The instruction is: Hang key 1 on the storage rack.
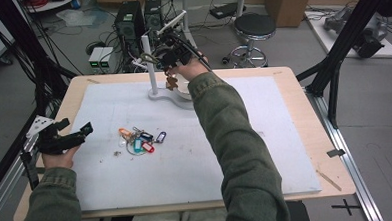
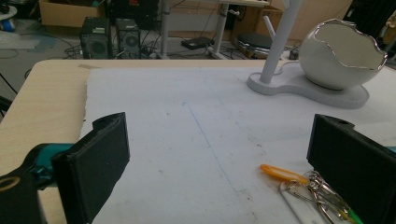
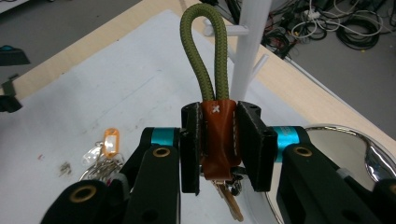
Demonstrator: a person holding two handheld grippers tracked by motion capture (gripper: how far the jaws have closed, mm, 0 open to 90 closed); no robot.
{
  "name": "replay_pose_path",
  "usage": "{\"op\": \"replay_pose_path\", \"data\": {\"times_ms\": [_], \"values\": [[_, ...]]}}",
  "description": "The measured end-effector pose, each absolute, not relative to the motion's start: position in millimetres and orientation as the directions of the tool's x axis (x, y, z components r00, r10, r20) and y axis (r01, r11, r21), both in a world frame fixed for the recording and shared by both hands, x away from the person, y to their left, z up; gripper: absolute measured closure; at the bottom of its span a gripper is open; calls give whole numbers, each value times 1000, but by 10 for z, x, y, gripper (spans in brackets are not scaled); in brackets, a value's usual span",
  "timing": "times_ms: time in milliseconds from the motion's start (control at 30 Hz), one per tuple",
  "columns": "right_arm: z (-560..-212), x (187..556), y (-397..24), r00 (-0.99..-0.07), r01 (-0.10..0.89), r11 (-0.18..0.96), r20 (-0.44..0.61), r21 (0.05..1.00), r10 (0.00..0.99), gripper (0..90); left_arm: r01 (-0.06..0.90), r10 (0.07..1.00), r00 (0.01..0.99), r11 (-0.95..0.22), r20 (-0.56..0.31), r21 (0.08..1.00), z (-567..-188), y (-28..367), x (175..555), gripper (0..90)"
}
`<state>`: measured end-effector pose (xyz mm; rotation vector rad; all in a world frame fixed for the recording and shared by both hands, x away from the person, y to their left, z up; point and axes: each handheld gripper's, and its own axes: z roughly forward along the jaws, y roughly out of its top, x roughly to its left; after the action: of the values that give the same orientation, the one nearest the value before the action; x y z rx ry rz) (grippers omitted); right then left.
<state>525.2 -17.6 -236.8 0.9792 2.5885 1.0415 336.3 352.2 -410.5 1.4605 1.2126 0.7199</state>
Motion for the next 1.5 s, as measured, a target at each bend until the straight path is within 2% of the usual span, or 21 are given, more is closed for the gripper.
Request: {"op": "replay_pose_path", "data": {"times_ms": [767,867,1067,1100,1200,1233,1500], "values": [[-2618,5426,-63,-747,526,573,19,629,665,705,315,932,314,78,-181,946,-4117,3537,3374,62],[-2626,5419,-123,-739,541,551,48,635,671,657,313,932,316,75,-178,947,-4114,3537,3372,62],[-2591,5336,-364,-698,579,551,16,601,716,214,315,932,317,70,-174,946,-4111,3531,3368,63],[-2591,5336,-364,-698,579,551,16,601,716,214,315,932,317,70,-174,946,-4111,3531,3368,62],[-2494,5241,-538,-678,586,526,17,617,735,39,323,929,323,68,-178,944,-4117,3521,3373,62],[-2471,5212,-585,-676,583,520,18,624,736,8,323,929,325,66,-176,944,-4119,3517,3375,63],[-2409,5044,-932,-658,585,488,27,647,753,8,322,929,326,64,-174,945,-4113,3504,3369,63]]}}
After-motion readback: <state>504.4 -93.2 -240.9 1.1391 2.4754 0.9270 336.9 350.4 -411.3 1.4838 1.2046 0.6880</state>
